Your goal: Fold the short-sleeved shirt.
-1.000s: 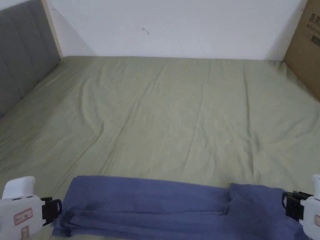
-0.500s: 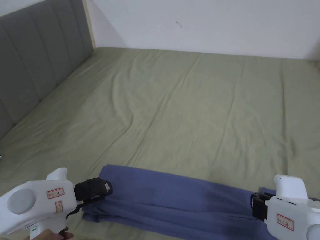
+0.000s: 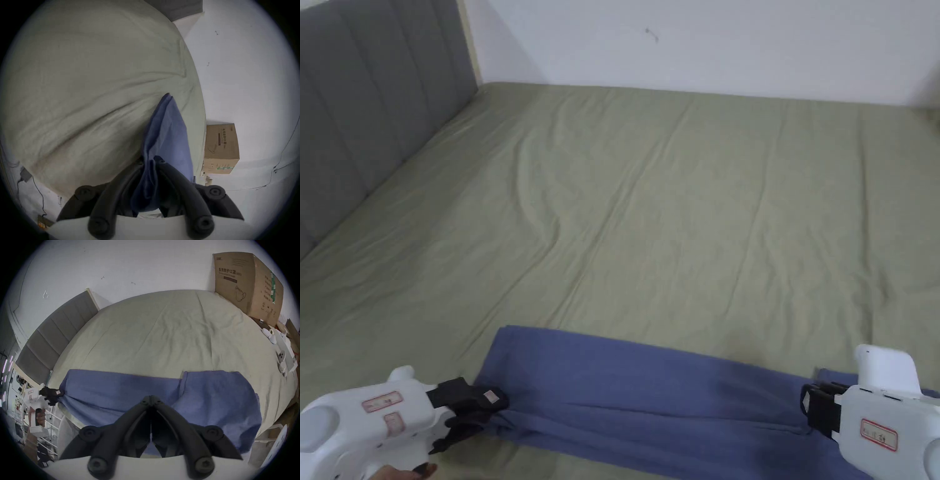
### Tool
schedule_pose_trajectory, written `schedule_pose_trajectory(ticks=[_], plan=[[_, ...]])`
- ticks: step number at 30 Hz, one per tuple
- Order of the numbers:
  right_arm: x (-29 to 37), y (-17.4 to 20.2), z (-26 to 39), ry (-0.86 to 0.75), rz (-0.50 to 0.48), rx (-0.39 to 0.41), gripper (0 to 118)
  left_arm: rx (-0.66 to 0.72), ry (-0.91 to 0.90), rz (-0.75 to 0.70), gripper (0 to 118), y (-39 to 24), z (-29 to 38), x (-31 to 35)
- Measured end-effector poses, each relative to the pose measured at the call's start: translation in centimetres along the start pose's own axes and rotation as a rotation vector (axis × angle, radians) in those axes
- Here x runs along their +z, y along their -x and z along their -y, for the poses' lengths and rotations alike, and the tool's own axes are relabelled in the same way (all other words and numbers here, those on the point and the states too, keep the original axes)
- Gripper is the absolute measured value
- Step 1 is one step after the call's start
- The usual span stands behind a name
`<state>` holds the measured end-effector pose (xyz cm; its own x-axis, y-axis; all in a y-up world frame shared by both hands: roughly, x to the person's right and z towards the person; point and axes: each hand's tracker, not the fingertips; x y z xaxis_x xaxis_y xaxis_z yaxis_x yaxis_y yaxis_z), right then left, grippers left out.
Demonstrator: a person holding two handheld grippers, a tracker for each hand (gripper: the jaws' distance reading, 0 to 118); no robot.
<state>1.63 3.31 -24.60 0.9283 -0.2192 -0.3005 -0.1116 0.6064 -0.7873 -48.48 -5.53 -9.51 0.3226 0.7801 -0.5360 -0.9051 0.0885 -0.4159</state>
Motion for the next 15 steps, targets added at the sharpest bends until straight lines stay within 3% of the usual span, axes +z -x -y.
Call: schedule_pose_trajectory(ticks=[3, 8, 12, 15], plan=[[0.5, -0.9, -0.2, -0.01, -0.007, -0.005, 0, -0.045, -0.007, -0.026, 8, -2.5, -0.2, 0.5], [1.7, -2.7, -0.1, -0.044, -0.023, -0.085, 0, -0.364, -0.039, -0.115, 8, -11.0, 1.5, 0.9], [3.0, -4.1, 0.5, -0.062, -0.028, -0.137, 0, -0.766, -0.018, -0.177, 8, -20.5, 6.4, -1.1], [3.7, -5.4, 1.1, -0.075, -0.014, -0.178, 0, -1.012, 0.052, -0.142, 8, -25.7, 11.9, -3.5]])
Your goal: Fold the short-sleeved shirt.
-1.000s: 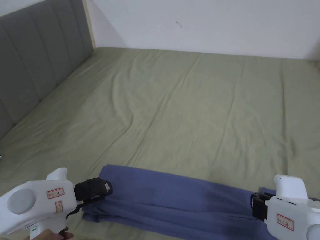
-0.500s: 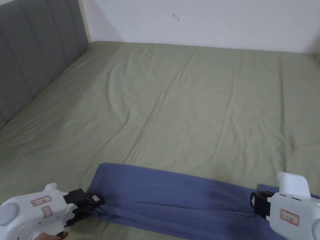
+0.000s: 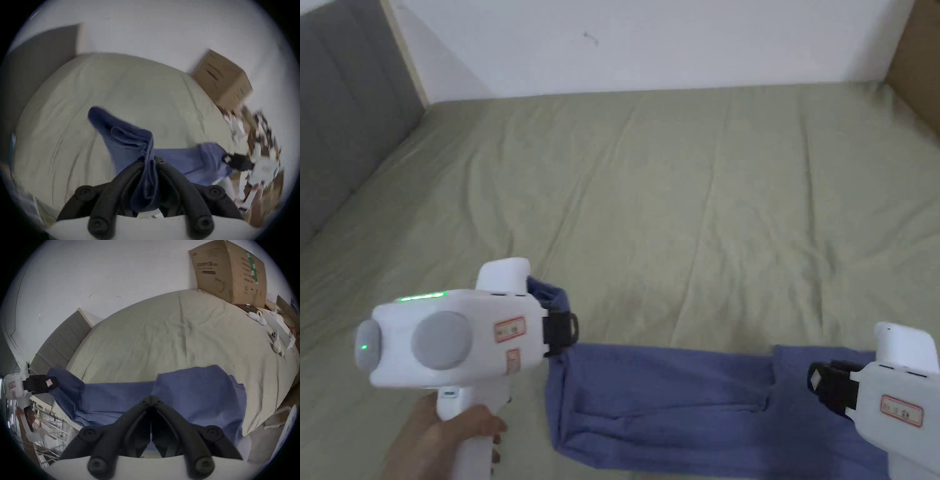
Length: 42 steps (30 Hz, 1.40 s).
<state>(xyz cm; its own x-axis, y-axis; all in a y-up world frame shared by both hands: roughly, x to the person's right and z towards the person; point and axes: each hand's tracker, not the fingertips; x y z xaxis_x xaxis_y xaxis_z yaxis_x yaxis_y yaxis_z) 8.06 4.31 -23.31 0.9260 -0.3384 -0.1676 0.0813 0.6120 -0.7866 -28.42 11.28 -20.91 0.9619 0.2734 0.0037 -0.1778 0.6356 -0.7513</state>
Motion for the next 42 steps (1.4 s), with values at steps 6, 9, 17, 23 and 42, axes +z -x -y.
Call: schedule_pose_trajectory(ticks=[6, 9, 17, 23, 42], plan=[[1.1, -3.4, 1.1, 0.006, 0.01, -0.115, 0, -0.399, 0.152, 0.115, 17, -10.7, 4.6, -7.3], [1.6, -4.7, 1.6, 0.015, 0.027, -0.144, 0, -0.443, 0.226, 0.079, 88, -12.0, 7.6, -11.0], [2.3, -6.0, 1.9, 0.006, 0.035, -0.182, 0, -0.167, 0.169, 0.154, 84, -8.2, 5.5, -7.2], [1.7, -5.1, 1.7, 0.006, 0.01, -0.169, 0, 0.132, 0.11, 0.126, 0, -1.8, 3.6, -7.1], [0.6, -6.4, 2.5, 0.031, 0.017, -0.196, 0, 0.004, 0.333, 0.2, 0, -10.5, 10.8, -13.0]])
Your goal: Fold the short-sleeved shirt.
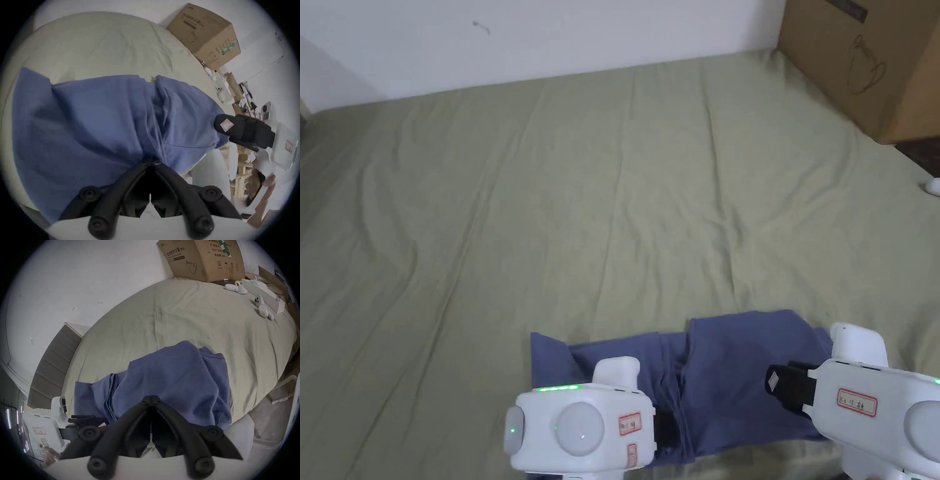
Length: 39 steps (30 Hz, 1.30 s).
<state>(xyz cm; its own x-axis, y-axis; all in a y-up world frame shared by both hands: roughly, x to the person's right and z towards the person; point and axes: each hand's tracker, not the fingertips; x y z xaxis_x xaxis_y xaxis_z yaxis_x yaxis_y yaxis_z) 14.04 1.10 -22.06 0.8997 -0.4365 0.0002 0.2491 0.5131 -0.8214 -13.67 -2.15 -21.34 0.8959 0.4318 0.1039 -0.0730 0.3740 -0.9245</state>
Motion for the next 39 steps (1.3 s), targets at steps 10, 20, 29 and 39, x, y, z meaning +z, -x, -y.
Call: schedule_pose_trajectory(ticks=[10, 20, 29, 39], plan=[[0.4, 1.5, -0.3, 0.005, 0.006, 0.042, 0, 0.1, -0.075, 0.232, 0, 3.1, -0.7, 5.9], [-0.2, 3.8, -0.3, 0.017, 0.006, 0.092, 0, 0.365, -0.233, 0.137, 0, 17.7, 1.1, 12.2], [-1.0, 6.3, -0.3, 0.061, -0.001, 0.153, 0, 0.596, -0.241, 0.442, 114, 19.9, 2.2, 6.2], [-1.6, 8.4, 0.2, 0.095, 0.027, 0.2, 0, 0.595, -0.148, 0.461, 13, 22.0, 2.4, 4.7]])
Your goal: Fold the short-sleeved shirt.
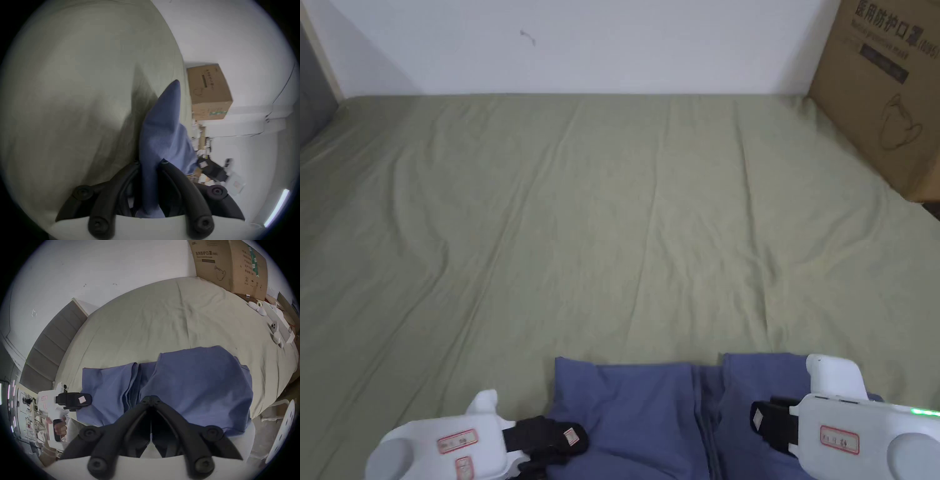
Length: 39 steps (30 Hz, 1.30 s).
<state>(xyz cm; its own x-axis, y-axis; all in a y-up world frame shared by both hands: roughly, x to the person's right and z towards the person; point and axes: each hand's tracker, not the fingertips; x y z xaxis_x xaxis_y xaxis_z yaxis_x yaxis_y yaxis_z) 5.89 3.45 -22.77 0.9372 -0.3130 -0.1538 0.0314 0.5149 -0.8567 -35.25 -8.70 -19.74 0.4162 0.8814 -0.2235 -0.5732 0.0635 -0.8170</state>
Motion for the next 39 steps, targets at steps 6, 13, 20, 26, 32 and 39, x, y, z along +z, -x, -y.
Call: schedule_pose_trajectory(ticks=[6, 13, 20, 26, 32, 39], plan=[[-0.7, 1.5, -0.3, 0.01, 0.001, 0.014, 0, -0.026, -0.034, -0.017, 12, 0.6, -1.7, 4.8], [-1.1, 2.9, -0.4, 0.023, -0.017, 0.046, 0, -0.053, -0.119, -0.144, 12, 2.2, -3.9, 14.0], [-1.6, 2.5, 0.2, 0.043, -0.016, 0.039, 0, -0.045, -0.166, -0.263, 12, 2.6, -5.0, 20.3], [-1.4, 1.6, 0.4, 0.041, -0.017, 0.023, 0, -0.064, -0.177, -0.304, 12, 0.5, -4.8, 20.6], [-0.8, -0.4, 0.4, 0.02, -0.024, -0.019, 0, -0.179, -0.209, -0.344, 12, -6.9, -3.8, 18.3], [0.4, -3.6, 0.8, -0.013, -0.03, -0.091, 0, -0.413, -0.127, -0.262, 12, -17.3, -1.5, 9.6]])
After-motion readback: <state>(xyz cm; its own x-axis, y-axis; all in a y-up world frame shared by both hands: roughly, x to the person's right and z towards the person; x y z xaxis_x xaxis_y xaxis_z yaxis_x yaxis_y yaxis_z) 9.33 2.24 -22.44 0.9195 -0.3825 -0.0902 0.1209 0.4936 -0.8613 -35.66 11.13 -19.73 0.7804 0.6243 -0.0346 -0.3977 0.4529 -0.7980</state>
